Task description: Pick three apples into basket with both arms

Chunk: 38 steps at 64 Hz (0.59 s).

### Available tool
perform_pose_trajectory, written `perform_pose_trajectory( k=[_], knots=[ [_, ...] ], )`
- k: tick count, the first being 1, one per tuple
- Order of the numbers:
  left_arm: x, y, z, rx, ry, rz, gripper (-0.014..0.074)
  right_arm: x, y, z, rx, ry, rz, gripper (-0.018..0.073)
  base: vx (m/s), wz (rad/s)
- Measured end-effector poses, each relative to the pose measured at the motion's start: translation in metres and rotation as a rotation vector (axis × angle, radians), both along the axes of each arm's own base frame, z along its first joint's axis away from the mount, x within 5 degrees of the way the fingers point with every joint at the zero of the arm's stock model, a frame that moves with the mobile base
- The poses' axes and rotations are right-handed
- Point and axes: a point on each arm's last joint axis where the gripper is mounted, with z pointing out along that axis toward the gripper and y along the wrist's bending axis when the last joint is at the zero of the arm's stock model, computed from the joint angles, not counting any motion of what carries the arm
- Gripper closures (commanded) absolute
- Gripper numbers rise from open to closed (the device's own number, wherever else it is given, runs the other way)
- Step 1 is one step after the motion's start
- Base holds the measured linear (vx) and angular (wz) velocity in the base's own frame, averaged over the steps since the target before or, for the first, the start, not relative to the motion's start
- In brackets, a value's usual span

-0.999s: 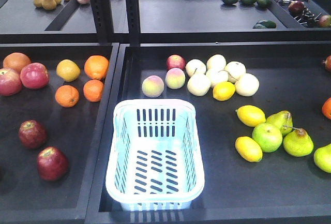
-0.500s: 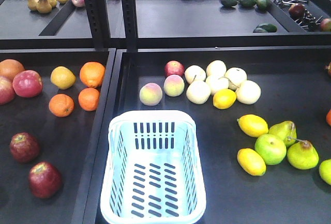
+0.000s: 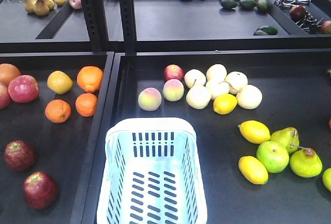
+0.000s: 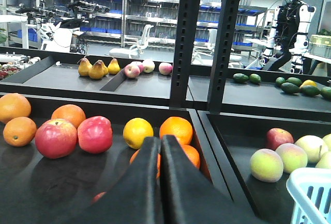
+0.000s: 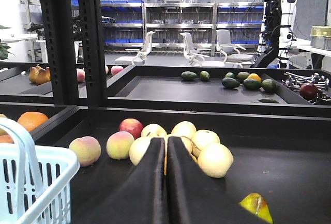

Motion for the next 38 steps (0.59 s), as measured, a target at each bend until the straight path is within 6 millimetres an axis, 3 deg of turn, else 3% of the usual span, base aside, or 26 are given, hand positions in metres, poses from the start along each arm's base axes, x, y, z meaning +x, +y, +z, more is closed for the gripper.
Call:
perform_pose_trajectory(
  k=[38],
  knots=[
    [0.0000, 0.0000, 0.0000, 0.000, 0.000, 0.000, 0.0603, 0.0000, 0.0000, 0.0000, 0.000, 0.000, 0.000, 0.0568, 0.01, 0.00]
  ],
)
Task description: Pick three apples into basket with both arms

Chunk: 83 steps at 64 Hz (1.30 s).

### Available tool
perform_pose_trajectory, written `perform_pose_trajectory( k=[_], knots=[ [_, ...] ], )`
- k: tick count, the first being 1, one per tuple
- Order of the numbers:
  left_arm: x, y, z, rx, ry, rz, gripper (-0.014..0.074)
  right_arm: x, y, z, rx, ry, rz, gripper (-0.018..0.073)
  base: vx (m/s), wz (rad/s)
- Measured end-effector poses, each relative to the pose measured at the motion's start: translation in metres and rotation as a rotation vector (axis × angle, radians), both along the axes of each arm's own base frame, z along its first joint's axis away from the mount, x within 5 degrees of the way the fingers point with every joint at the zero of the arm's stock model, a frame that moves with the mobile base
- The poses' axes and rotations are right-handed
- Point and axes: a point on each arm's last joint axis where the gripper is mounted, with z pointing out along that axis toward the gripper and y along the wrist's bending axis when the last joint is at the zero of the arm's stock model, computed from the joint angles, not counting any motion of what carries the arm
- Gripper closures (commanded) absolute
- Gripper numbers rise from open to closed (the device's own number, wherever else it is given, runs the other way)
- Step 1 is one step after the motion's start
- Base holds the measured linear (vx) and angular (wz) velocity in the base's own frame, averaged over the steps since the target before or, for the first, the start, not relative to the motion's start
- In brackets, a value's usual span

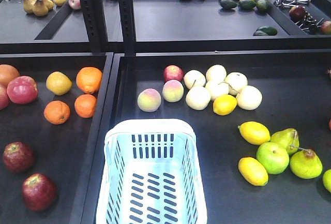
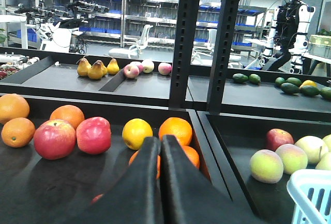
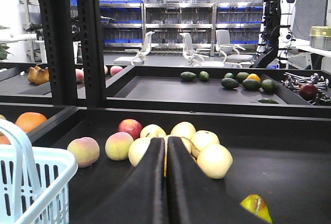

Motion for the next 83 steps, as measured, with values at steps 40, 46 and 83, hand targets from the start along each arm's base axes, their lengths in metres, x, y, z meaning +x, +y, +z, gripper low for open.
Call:
perform_pose_trajectory(
  k=[40, 46, 83],
  knots=[
    [0.000, 0.000, 0.000, 0.000, 0.000, 0.000, 0.0603, 0.000, 0.000, 0.000, 0.000, 0.000, 0.000, 0.0568, 0.00, 0.00],
    [0.000, 0.000, 0.000, 0.000, -0.002, 0.000, 0.0603, 0.000, 0.000, 0.000, 0.000, 0.000, 0.000, 0.0568, 0.00, 0.00],
    [-0.009, -0.002, 0.125, 0.014, 0.044, -0.016, 0.0603, 0.000, 0.000, 0.000, 0.000, 0.000, 0.000, 0.0568, 0.00, 0.00]
  ],
)
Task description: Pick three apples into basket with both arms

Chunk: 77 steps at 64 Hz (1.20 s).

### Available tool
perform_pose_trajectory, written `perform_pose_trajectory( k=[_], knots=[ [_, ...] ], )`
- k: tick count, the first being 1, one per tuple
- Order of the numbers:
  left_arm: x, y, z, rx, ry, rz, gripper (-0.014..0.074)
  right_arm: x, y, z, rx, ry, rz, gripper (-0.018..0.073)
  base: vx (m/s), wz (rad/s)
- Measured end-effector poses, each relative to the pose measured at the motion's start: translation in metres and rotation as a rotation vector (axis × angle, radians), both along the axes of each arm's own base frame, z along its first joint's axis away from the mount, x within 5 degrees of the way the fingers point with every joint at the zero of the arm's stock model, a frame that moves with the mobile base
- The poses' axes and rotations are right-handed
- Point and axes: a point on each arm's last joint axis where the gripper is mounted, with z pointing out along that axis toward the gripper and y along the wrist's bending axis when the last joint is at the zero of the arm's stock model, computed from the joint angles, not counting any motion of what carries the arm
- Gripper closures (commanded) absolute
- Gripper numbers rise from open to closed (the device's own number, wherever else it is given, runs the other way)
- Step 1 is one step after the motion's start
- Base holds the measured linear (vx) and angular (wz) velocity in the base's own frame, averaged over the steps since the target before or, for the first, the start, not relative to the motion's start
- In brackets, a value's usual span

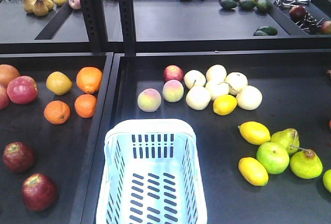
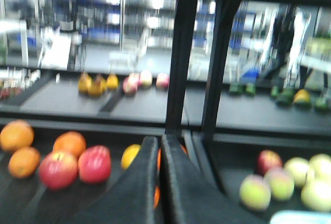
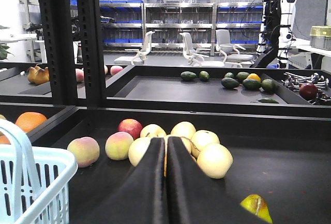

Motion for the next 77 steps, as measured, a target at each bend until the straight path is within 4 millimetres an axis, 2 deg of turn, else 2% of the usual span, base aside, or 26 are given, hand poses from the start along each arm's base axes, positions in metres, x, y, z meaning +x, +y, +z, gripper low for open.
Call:
perform_pose_trajectory(
  k=[9, 20, 28, 39, 43, 48, 61, 65, 68, 77],
  knots=[
    [0.022, 0.000, 0.034, 0.074, 0.224, -0.022, 0.0603, 0.000, 0.000, 0.000, 0.000, 0.000, 0.000, 0.0568, 0.00, 0.00],
    [0.056, 0.001, 0.058, 0.165, 0.473, -0.076, 0.0603, 0.000, 0.000, 0.000, 0.000, 0.000, 0.000, 0.0568, 0.00, 0.00],
    [0.075, 0.002, 0.061, 0.169, 0.539, -0.088, 0.0601, 0.000, 0.000, 0.000, 0.000, 0.000, 0.000, 0.0568, 0.00, 0.00],
    [0.083, 0.002, 0.057, 0.167, 0.586, -0.095, 0.0554, 0.000, 0.000, 0.000, 0.000, 0.000, 0.000, 0.0568, 0.00, 0.00],
    [0.083, 0.002, 0.057, 0.167, 0.586, -0.095, 0.0503, 0.000, 0.000, 0.000, 0.000, 0.000, 0.000, 0.0568, 0.00, 0.00],
    [0.083, 0.002, 0.056, 0.167, 0.589, -0.095, 0.0394, 0.000, 0.000, 0.000, 0.000, 0.000, 0.000, 0.0568, 0.00, 0.00],
    [0.082, 0.002, 0.055, 0.165, 0.612, -0.099, -0.0009, 0.000, 0.000, 0.000, 0.000, 0.000, 0.000, 0.0568, 0.00, 0.00],
    [0.082, 0.002, 0.055, 0.165, 0.612, -0.099, -0.0096, 0.000, 0.000, 0.000, 0.000, 0.000, 0.000, 0.0568, 0.00, 0.00],
    [0.082, 0.002, 0.055, 0.165, 0.611, -0.098, -0.0136, 0.000, 0.000, 0.000, 0.000, 0.000, 0.000, 0.0568, 0.00, 0.00],
    [0.086, 0.001, 0.058, 0.208, 0.563, -0.119, -0.0119, 0.000, 0.000, 0.000, 0.000, 0.000, 0.000, 0.0568, 0.00, 0.00]
  ],
)
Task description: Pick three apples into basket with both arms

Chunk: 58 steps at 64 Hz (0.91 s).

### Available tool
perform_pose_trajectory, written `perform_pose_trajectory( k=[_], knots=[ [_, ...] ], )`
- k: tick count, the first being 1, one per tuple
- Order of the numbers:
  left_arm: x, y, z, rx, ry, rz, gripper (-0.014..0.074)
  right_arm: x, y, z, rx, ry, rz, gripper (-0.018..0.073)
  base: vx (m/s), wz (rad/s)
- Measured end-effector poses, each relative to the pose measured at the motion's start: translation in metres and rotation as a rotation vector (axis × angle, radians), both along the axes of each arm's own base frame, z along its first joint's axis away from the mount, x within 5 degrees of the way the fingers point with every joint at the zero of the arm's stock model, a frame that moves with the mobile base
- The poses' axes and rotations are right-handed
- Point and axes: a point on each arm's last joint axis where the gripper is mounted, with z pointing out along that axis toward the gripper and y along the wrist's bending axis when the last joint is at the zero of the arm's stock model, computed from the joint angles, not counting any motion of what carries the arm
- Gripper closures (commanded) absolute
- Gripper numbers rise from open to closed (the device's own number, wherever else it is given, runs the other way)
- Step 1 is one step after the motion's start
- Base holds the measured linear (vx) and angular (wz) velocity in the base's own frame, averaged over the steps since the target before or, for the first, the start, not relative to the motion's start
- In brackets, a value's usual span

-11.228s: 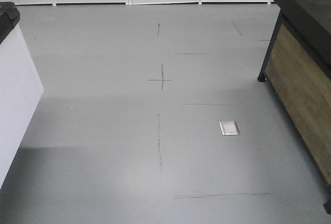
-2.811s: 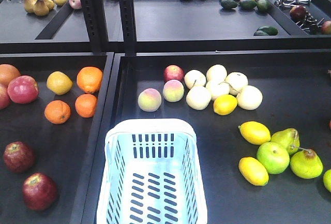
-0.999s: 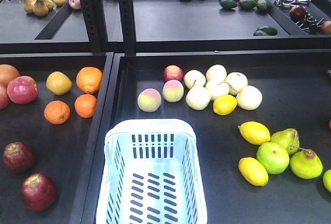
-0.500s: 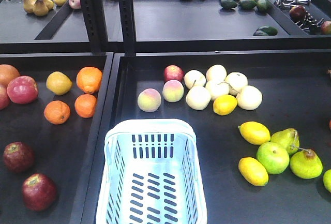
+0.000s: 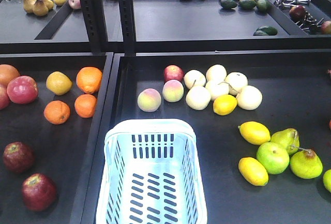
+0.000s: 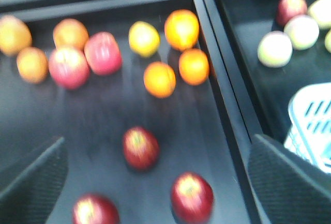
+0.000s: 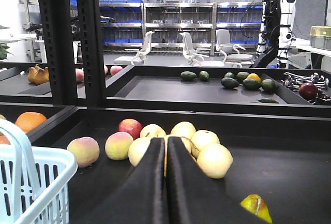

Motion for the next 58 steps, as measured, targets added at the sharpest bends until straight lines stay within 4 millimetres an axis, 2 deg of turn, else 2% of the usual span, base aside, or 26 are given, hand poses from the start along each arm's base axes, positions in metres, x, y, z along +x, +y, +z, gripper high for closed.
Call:
perform_pose_trajectory(
  k=[6, 11, 27, 38, 58],
  knots=[
    [0.007, -0.009, 0.001, 0.094, -0.019, -0.139, -0.0099, 0.000, 0.000, 0.000, 0.000, 0.000, 0.000, 0.0568, 0.00, 0.00],
    [0.015, -0.023, -0.002, 0.200, -0.022, -0.328, -0.0087, 0.000, 0.000, 0.000, 0.000, 0.000, 0.000, 0.0568, 0.00, 0.00],
    [0.048, -0.071, -0.027, 0.276, 0.036, -0.724, -0.0083, 0.000, 0.000, 0.000, 0.000, 0.000, 0.000, 0.0568, 0.00, 0.00],
    [0.069, -0.108, -0.047, 0.342, 0.057, -0.899, -0.0083, 0.000, 0.000, 0.000, 0.000, 0.000, 0.000, 0.0568, 0.00, 0.00],
    [0.106, -0.180, -0.050, 0.509, 0.041, -1.103, -0.0083, 0.000, 0.000, 0.000, 0.000, 0.000, 0.000, 0.0568, 0.00, 0.00]
  ],
)
